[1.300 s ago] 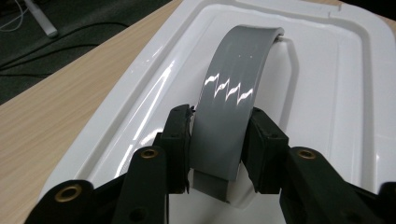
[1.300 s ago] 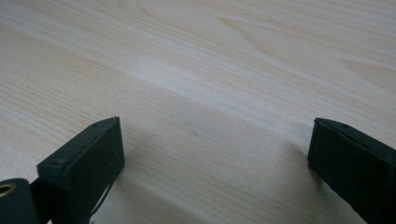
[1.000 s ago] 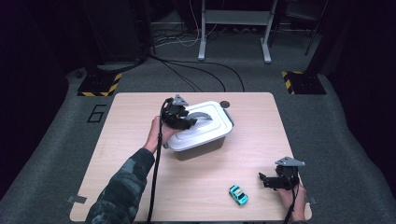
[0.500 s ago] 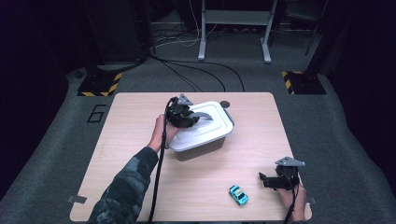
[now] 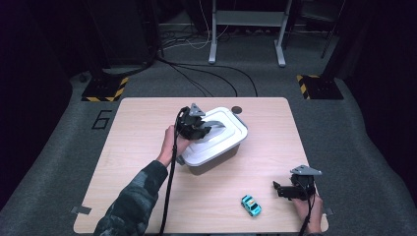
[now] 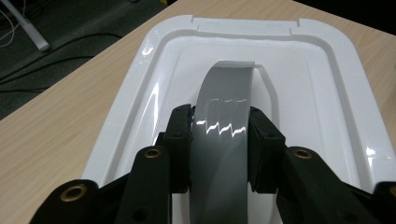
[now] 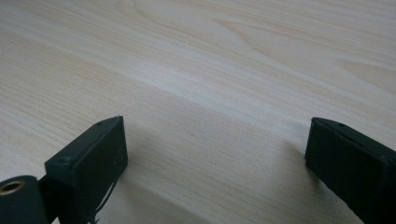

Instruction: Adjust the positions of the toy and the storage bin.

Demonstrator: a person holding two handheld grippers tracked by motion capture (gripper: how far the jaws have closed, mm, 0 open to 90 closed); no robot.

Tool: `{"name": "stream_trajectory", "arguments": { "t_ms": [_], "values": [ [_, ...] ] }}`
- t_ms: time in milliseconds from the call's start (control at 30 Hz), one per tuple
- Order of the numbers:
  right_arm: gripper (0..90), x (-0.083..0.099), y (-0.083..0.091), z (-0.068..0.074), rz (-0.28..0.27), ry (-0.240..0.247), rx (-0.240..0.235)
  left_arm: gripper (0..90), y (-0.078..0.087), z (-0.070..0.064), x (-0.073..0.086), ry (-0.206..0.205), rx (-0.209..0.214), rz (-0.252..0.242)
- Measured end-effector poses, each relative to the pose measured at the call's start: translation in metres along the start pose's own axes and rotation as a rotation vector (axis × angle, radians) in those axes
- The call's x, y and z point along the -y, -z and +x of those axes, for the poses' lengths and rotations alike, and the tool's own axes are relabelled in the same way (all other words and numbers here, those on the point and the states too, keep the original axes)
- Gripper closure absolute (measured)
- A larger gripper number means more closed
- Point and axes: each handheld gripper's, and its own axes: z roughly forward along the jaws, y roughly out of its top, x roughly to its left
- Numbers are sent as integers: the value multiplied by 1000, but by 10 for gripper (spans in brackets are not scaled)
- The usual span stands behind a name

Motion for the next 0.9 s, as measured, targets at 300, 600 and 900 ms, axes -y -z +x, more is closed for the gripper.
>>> {"name": "stream_trajectory", "arguments": {
  "t_ms": [300,600,900],
  "values": [
    [51,0,0,0,0,-1,0,670,6,-8,4,33,-13,4],
    [51,0,0,0,0,-1,0,671,11,-15,6,53,-39,18],
    [53,0,0,0,0,-1,1,672,17,-22,9,65,-59,25]
  ]
}}
